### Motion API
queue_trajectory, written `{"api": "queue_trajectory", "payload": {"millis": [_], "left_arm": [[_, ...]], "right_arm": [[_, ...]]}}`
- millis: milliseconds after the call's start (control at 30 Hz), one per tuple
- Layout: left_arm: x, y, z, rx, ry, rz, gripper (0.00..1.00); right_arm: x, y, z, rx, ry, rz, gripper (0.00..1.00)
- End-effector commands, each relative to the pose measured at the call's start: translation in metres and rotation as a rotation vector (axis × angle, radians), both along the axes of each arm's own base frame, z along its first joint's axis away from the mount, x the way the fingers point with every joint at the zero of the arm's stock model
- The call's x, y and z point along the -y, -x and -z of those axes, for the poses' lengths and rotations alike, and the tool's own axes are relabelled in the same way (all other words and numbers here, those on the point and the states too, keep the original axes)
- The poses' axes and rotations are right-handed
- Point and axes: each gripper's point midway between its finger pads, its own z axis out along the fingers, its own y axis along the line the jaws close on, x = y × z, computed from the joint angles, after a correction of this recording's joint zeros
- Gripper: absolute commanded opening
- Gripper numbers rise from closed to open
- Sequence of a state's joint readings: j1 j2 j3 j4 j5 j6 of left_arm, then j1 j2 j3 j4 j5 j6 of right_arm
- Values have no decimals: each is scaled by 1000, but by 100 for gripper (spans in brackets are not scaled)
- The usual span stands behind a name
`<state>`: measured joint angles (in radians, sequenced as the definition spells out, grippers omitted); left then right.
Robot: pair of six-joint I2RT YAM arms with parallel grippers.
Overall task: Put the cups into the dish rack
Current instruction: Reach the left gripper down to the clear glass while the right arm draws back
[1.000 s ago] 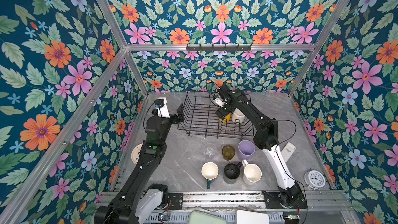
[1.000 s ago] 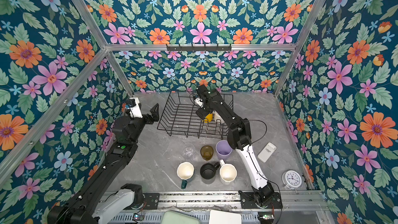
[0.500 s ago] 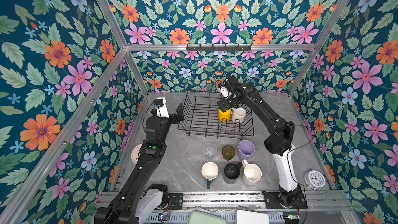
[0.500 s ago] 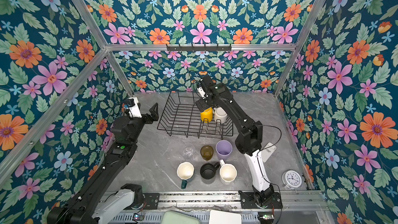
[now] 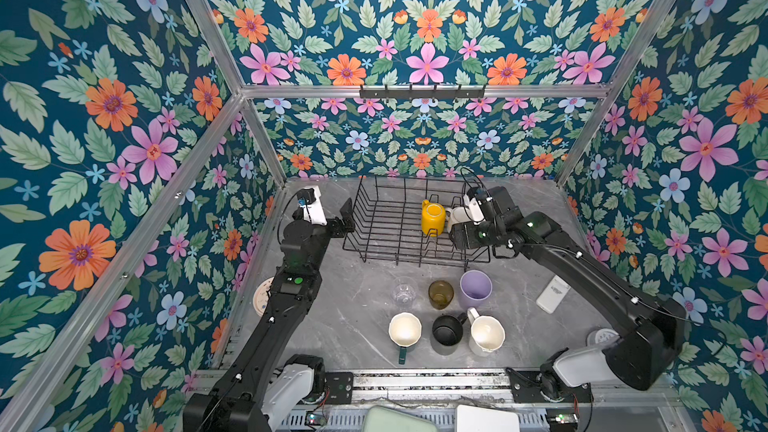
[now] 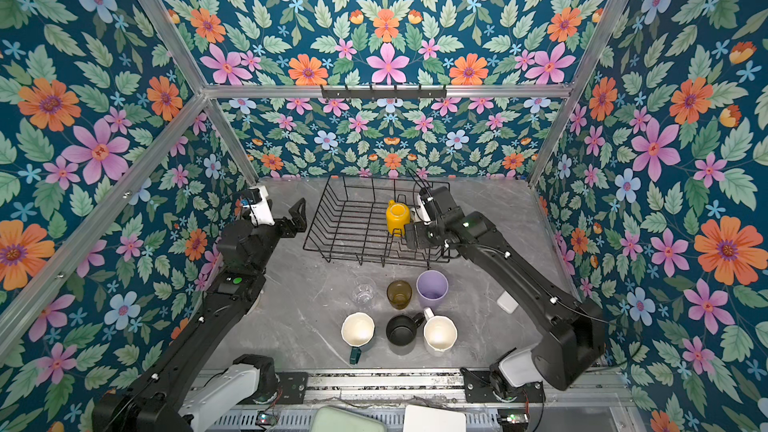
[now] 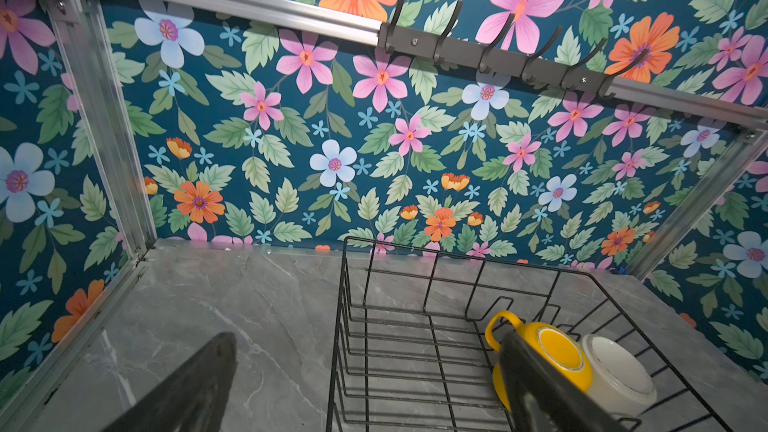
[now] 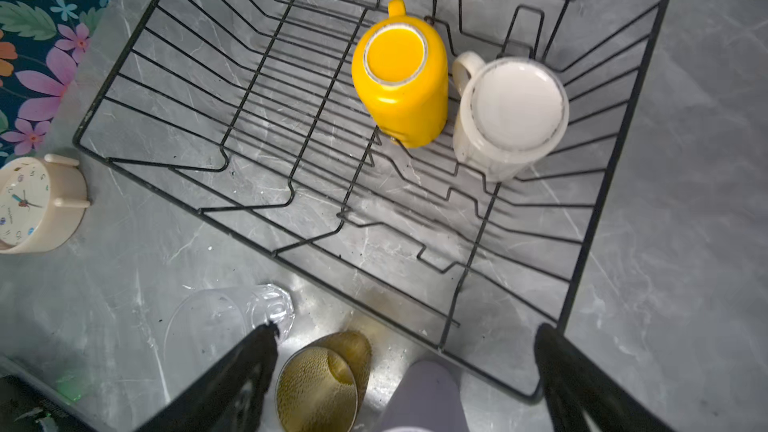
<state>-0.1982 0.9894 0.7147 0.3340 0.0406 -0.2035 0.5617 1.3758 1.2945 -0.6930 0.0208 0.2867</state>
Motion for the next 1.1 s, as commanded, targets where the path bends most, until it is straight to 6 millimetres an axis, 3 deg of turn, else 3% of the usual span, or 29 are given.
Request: {"api": "queue_trajectory", "payload": {"millis": [0, 133, 300, 500, 767, 1067], "left_arm": [[3, -1, -2, -6, 9, 17, 100], [9, -1, 5, -65, 15, 49, 99], [32, 14, 28, -262, 4, 193, 98], [46, 46, 56, -478, 22, 299, 95], [59, 92, 79, -683, 29, 429, 87], [69, 116, 103, -776, -12, 440, 83]], "right_arm": [[12, 7, -4, 38, -49, 83, 96], [27, 25, 5, 34, -55, 116, 96], [35, 38, 12, 41, -78, 136, 97], [39, 40, 17, 44, -78, 149, 97], [39, 43, 25, 32, -102, 162, 97], [46, 47, 28, 39, -97, 189, 97]]}}
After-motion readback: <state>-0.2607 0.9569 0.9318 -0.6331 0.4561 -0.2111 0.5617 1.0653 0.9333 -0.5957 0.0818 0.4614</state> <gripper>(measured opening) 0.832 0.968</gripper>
